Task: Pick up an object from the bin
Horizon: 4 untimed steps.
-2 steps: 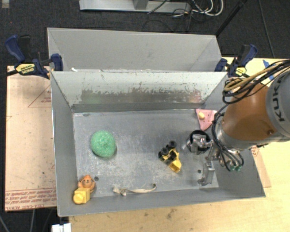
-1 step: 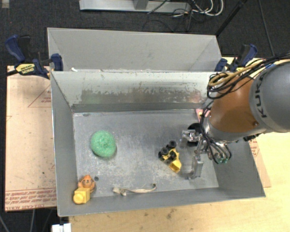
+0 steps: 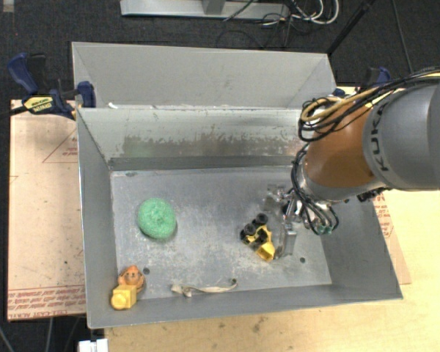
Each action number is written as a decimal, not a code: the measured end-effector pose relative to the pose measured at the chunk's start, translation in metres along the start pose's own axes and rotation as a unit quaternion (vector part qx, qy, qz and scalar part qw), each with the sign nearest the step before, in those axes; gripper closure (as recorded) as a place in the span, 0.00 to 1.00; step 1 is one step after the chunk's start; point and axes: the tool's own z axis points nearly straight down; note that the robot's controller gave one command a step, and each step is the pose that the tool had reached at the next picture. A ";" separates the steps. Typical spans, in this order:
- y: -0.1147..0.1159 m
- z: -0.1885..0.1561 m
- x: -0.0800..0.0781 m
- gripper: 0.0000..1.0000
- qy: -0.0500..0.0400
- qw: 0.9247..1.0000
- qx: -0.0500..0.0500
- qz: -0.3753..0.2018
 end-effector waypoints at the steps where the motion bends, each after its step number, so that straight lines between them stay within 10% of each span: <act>1: 0.041 0.002 -0.012 0.00 0.001 1.000 0.000 0.030; 2: 0.014 0.003 0.051 1.00 0.002 0.999 0.000 0.038; 3: 0.014 0.003 0.051 0.00 0.002 0.999 0.000 0.037; 4: 0.014 0.003 0.051 0.00 0.002 0.999 0.000 0.037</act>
Offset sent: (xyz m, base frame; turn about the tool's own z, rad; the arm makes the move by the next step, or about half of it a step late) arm -0.0507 0.0156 -0.0026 0.0758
